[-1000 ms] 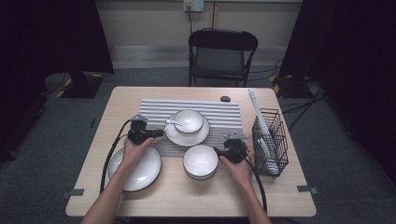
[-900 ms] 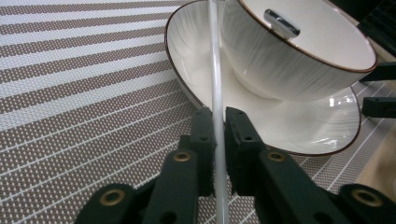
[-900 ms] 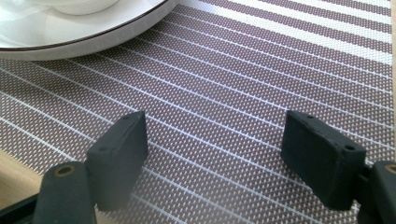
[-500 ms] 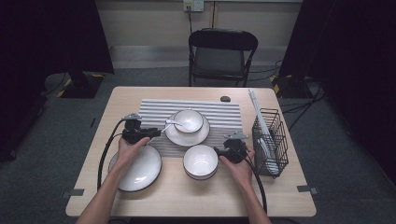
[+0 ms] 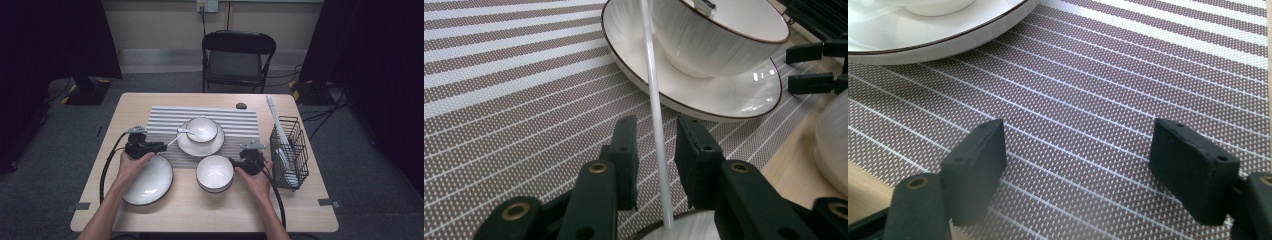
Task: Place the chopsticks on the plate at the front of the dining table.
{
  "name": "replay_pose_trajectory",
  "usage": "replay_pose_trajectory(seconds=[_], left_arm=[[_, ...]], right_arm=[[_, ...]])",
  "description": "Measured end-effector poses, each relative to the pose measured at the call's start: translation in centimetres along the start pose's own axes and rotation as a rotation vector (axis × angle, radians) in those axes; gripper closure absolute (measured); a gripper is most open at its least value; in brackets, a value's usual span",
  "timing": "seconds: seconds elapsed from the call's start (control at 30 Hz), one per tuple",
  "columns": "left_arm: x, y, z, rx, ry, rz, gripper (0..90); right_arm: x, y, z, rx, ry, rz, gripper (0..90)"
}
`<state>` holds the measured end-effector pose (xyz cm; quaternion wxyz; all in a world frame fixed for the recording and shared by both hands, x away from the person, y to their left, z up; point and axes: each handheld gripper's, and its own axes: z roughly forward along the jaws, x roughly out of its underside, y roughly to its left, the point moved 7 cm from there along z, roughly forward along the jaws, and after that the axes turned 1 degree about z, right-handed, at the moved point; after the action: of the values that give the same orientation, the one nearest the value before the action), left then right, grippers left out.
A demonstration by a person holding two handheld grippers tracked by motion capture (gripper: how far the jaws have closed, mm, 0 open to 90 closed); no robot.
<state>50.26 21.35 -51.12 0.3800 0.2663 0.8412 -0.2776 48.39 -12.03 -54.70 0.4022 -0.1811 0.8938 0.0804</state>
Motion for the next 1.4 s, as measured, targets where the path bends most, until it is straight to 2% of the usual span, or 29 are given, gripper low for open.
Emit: replay_pose_trajectory(seconds=[0.03, 0.1, 0.3, 0.37, 0.43, 0.5, 0.6, 1.0, 1.4], left_arm=[[0.0, 0.0, 0.0, 0.000, 0.000, 0.000, 67.6], [0.0, -0.1, -0.1, -0.002, 0.011, 0.015, 69.7], [0.6, -0.1, 0.1, 0.003, 0.014, 0.006, 70.9], [1.0, 0.1, 0.2, -0.010, 0.028, 0.007, 72.1], [1.1, 0.2, 0.4, -0.007, 0.032, 0.003, 75.4], [1.1, 0.1, 0.3, 0.001, 0.024, 0.003, 82.4], [0.9, -0.1, 0.5, -0.001, 0.021, 0.002, 85.2], [0.3, -0.4, 1.7, -0.019, 0.029, 0.005, 85.7], [0.2, -0.8, 2.4, 0.003, 0.033, 0.006, 81.3]], right_arm=[[0.0, 0.0, 0.0, 0.000, 0.000, 0.000, 21.9], [0.0, 0.0, 0.0, 0.000, 0.000, 0.001, 21.8], [0.0, 0.0, 0.0, 0.001, 0.000, 0.001, 21.9], [0.0, 0.0, 0.0, 0.001, 0.000, 0.001, 21.9], [0.0, 0.0, 0.0, 0.001, 0.000, 0.001, 21.9], [0.0, 0.0, 0.0, 0.001, 0.000, 0.001, 21.8], [0.0, 0.0, 0.0, 0.001, 0.000, 0.002, 21.8], [0.0, 0.0, 0.0, 0.001, 0.000, 0.000, 21.9], [0.0, 0.0, 0.0, 0.001, 0.000, 0.001, 21.8]])
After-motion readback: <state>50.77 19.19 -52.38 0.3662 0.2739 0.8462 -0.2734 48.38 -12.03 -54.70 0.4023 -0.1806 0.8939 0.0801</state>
